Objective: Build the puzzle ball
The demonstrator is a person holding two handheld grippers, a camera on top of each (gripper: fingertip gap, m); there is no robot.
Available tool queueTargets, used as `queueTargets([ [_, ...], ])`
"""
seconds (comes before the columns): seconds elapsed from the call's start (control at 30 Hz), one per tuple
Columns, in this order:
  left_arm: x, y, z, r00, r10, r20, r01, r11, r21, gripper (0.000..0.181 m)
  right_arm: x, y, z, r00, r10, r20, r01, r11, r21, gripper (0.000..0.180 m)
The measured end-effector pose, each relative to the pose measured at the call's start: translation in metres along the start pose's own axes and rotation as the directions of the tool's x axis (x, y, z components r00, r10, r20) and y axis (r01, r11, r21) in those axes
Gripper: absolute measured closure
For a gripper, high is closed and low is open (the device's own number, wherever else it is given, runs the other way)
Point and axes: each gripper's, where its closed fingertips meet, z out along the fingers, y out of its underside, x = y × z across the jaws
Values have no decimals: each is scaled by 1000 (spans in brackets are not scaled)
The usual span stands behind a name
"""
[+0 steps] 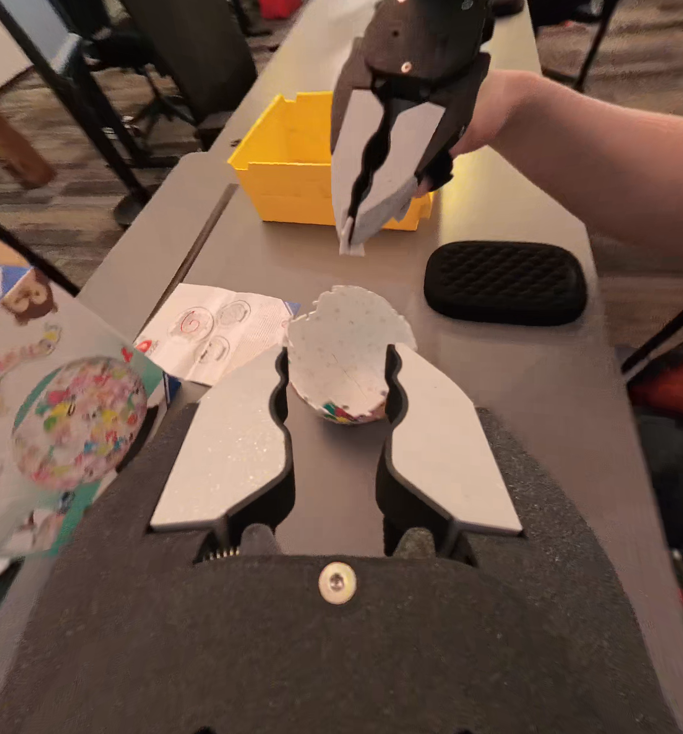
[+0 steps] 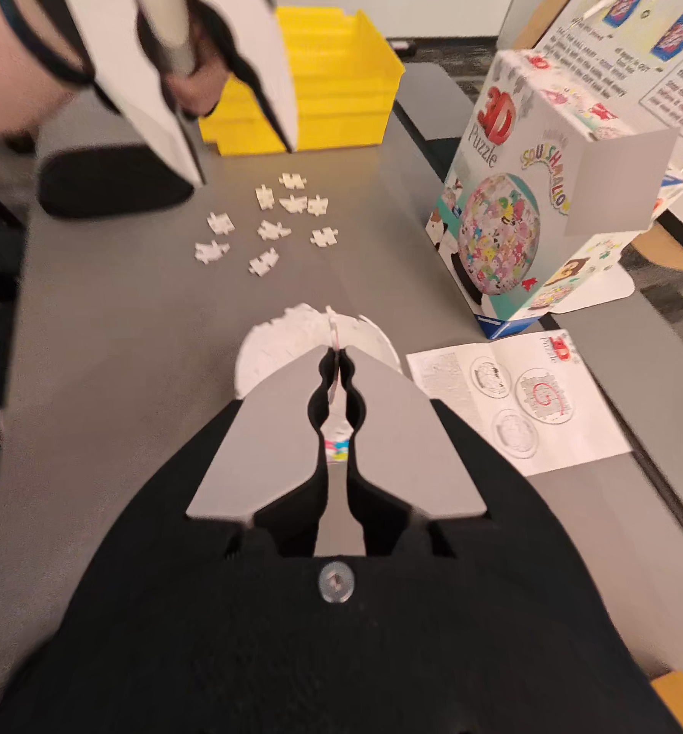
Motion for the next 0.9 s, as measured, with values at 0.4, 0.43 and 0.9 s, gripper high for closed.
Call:
queueTargets([
  [0.4,-57,10,102,990,88,-113,-114,963,-246,152,43,16,34,983,-85,164,77,995,58,176],
  [0.43,-58,10,106,988,89,-123,-117,962,-245,153,45,15,34,982,-95,161,85,994,68,176],
  [0.9,-48,20,119,978,115,-176,-163,944,-288,179,47,31,36,980,-101,172,93,994,51,174],
])
